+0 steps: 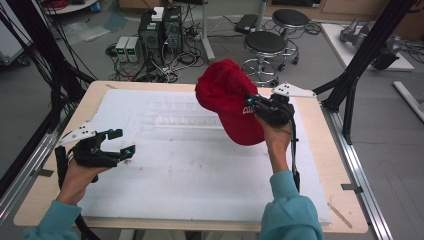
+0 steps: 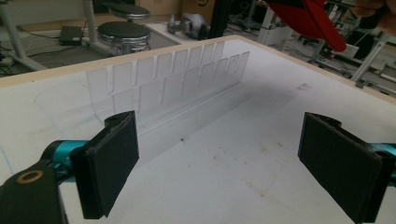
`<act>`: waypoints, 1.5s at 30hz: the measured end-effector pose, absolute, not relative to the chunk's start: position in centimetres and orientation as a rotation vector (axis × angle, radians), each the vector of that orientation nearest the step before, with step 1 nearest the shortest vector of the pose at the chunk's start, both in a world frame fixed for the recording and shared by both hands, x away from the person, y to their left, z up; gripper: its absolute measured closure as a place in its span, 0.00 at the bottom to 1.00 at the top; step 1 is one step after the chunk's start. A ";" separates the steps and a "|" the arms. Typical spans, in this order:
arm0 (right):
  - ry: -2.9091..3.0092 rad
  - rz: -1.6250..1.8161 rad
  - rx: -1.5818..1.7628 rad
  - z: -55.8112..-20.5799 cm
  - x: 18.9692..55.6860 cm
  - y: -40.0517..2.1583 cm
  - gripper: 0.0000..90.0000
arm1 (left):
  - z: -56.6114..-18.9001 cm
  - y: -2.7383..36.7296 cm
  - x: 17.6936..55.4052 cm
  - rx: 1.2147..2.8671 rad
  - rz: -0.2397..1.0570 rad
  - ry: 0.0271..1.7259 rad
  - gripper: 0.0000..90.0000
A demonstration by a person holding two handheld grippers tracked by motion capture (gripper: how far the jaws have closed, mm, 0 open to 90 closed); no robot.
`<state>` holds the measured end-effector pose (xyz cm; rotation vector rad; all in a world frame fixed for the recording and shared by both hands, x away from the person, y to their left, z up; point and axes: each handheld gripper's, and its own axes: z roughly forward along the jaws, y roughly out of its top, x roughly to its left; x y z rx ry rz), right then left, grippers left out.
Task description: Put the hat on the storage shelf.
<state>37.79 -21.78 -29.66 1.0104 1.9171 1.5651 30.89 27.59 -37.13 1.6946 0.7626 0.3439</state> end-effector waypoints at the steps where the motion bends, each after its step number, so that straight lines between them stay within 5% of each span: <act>1: 1.917 1.565 1.010 -29.7 37.8 -21.8 0.96 | -37.1 27.6 30.9 1.695 0.344 0.763 0.14; 45: 2.129 1.726 0.676 -29.6 36.9 -14.0 0.96 | -35.4 17.9 33.6 1.729 0.003 0.651 0.15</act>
